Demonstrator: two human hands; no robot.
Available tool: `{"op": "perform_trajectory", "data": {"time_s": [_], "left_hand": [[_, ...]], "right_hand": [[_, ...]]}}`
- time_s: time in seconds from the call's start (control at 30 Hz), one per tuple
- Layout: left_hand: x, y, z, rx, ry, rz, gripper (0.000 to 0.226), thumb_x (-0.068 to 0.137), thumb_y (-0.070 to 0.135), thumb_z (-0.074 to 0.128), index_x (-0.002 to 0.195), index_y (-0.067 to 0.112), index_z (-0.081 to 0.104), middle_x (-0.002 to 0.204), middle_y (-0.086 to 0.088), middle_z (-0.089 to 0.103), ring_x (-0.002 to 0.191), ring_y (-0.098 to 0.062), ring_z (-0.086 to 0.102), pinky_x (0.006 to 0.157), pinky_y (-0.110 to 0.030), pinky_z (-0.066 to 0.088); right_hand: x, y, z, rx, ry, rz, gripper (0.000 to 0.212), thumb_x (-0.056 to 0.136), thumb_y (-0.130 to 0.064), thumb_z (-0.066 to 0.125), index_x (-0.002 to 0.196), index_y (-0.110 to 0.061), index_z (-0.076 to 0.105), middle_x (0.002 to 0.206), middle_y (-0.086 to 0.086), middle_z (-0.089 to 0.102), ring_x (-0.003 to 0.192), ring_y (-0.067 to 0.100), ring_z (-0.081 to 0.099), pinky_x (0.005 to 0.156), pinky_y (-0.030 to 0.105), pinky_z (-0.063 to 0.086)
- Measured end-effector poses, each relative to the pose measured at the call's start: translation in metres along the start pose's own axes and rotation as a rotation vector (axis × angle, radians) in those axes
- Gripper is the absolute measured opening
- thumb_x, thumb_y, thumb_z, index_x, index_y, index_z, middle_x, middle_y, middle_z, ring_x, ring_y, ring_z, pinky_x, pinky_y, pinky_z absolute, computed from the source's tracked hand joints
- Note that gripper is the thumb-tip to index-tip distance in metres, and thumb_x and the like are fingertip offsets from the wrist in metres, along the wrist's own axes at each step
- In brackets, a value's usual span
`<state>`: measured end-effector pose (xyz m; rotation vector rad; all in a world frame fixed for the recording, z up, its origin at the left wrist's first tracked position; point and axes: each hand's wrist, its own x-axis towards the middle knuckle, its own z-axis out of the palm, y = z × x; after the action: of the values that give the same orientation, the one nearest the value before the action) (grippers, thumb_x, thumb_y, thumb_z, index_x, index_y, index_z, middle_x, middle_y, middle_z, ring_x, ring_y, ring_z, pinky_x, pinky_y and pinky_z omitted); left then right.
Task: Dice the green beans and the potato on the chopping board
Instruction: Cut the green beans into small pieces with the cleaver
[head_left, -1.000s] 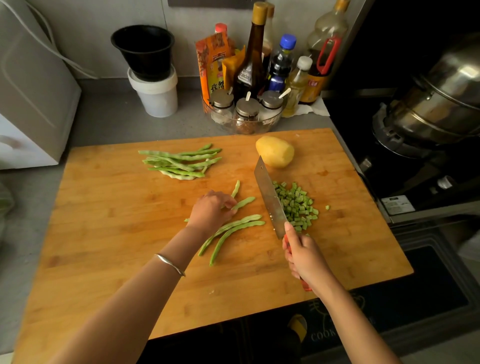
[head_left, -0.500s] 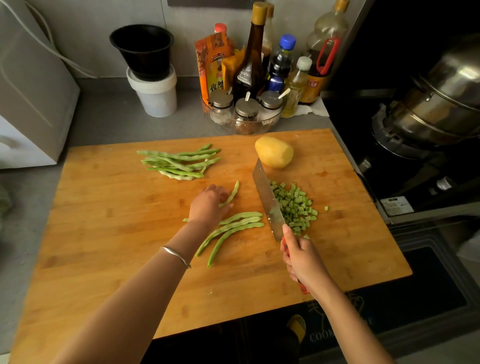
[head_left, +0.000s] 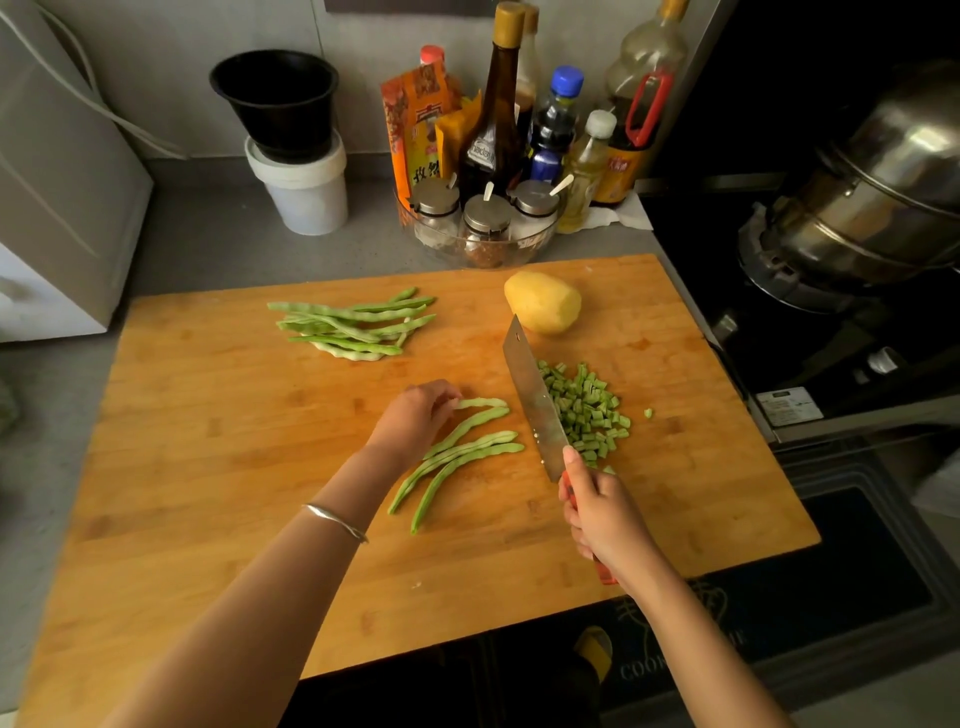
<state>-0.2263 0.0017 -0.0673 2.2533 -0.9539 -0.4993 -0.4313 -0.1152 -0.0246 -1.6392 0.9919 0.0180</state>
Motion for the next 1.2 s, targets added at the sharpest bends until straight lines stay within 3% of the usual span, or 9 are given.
{"op": "perform_trajectory", "data": {"time_s": [0.13, 0.23, 0.33, 0.53, 0.73, 0.9, 1.03, 1.2], "left_hand": [[0.003, 0.006, 0.005, 0.192, 0.043, -0.047, 0.023, 0.096, 0.024, 0.051, 0.115, 0.016, 0.062, 0.120, -0.005, 0.052, 0.110, -0.026, 0.052, 0.092, -0.036, 0.045], [-0.002, 0.015, 0.003, 0.281, -0.049, -0.024, 0.047, 0.091, 0.053, 0.051, 0.129, 0.026, 0.051, 0.122, 0.000, 0.049, 0.113, -0.023, 0.051, 0.087, -0.036, 0.047], [-0.012, 0.025, 0.006, 0.442, -0.185, 0.038, 0.076, 0.073, 0.075, 0.055, 0.135, 0.033, 0.040, 0.130, 0.004, 0.041, 0.122, -0.019, 0.041, 0.097, -0.037, 0.040], [-0.018, 0.020, 0.018, 0.456, -0.123, 0.115, 0.066, 0.082, 0.060, 0.057, 0.138, 0.029, 0.040, 0.137, 0.001, 0.039, 0.126, -0.021, 0.036, 0.102, -0.036, 0.032], [-0.013, 0.018, 0.023, 0.404, -0.015, 0.124, 0.069, 0.082, 0.061, 0.055, 0.140, 0.028, 0.039, 0.137, 0.002, 0.042, 0.124, -0.021, 0.037, 0.103, -0.034, 0.030], [-0.027, 0.008, 0.033, 0.426, -0.032, 0.156, 0.081, 0.090, 0.066, 0.023, 0.152, 0.015, 0.013, 0.155, -0.002, 0.023, 0.140, -0.024, 0.023, 0.115, -0.037, 0.016], [-0.031, 0.004, 0.042, 0.508, 0.031, 0.208, 0.072, 0.094, 0.052, 0.023, 0.145, 0.002, 0.033, 0.145, -0.012, 0.043, 0.127, -0.028, 0.048, 0.105, -0.046, 0.038], [-0.027, 0.006, 0.038, 0.530, 0.071, 0.223, 0.064, 0.093, 0.045, 0.027, 0.136, 0.003, 0.048, 0.124, -0.011, 0.060, 0.106, -0.027, 0.059, 0.086, -0.037, 0.051]], "right_hand": [[0.002, 0.002, 0.000, -0.004, 0.007, 0.011, 0.053, 0.101, -0.049, 0.035, 0.068, -0.010, 0.046, 0.047, 0.000, 0.033, 0.035, 0.012, 0.030, 0.042, 0.026, 0.023], [0.003, 0.004, 0.000, -0.020, 0.015, 0.005, 0.053, 0.101, -0.049, 0.035, 0.068, -0.010, 0.047, 0.048, 0.001, 0.034, 0.035, 0.013, 0.030, 0.043, 0.027, 0.024], [0.003, 0.005, 0.000, -0.022, 0.015, 0.006, 0.053, 0.101, -0.050, 0.036, 0.067, -0.010, 0.046, 0.047, 0.001, 0.034, 0.035, 0.013, 0.030, 0.044, 0.028, 0.024], [0.002, 0.008, 0.001, -0.047, 0.018, -0.007, 0.054, 0.100, -0.052, 0.035, 0.066, -0.011, 0.047, 0.046, -0.001, 0.036, 0.035, 0.012, 0.032, 0.045, 0.030, 0.027], [0.004, 0.007, 0.005, -0.060, 0.026, -0.011, 0.055, 0.100, -0.053, 0.034, 0.065, -0.011, 0.046, 0.045, -0.002, 0.037, 0.035, 0.012, 0.033, 0.047, 0.030, 0.028], [0.003, 0.006, 0.012, -0.073, 0.016, -0.010, 0.056, 0.099, -0.056, 0.034, 0.065, -0.013, 0.045, 0.041, -0.006, 0.035, 0.033, 0.008, 0.032, 0.047, 0.030, 0.026], [0.003, 0.006, 0.021, -0.100, 0.030, -0.011, 0.057, 0.097, -0.059, 0.032, 0.064, -0.015, 0.044, 0.038, -0.007, 0.035, 0.033, 0.006, 0.031, 0.047, 0.028, 0.025], [0.006, 0.004, 0.019, -0.133, 0.035, -0.001, 0.058, 0.096, -0.062, 0.032, 0.064, -0.015, 0.046, 0.036, -0.009, 0.037, 0.033, 0.006, 0.033, 0.045, 0.027, 0.026]]}}
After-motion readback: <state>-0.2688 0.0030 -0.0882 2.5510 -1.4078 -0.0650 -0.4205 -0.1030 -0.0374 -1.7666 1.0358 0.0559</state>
